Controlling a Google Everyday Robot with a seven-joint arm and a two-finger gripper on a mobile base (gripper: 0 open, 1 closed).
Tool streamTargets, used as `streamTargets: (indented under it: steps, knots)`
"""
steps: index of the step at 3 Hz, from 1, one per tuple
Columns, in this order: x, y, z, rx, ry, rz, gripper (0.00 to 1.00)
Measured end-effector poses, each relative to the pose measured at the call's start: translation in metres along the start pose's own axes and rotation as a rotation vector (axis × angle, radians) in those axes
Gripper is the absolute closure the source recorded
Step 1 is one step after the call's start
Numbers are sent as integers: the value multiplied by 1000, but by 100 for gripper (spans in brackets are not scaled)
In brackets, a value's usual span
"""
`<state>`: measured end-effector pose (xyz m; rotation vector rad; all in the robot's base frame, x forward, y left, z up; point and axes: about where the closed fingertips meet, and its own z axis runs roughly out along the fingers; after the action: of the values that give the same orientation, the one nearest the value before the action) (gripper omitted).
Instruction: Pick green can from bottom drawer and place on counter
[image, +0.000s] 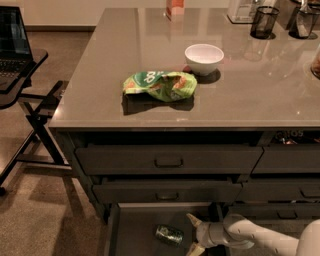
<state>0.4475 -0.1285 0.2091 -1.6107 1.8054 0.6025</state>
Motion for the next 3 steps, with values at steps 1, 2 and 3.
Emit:
streamTargets:
  steps: [1, 2, 3]
  knots:
    - [13, -9, 19, 60, -59, 44, 0]
    - [25, -12, 75, 58, -77, 91, 0]
    - [24, -12, 76, 56, -77, 91, 0]
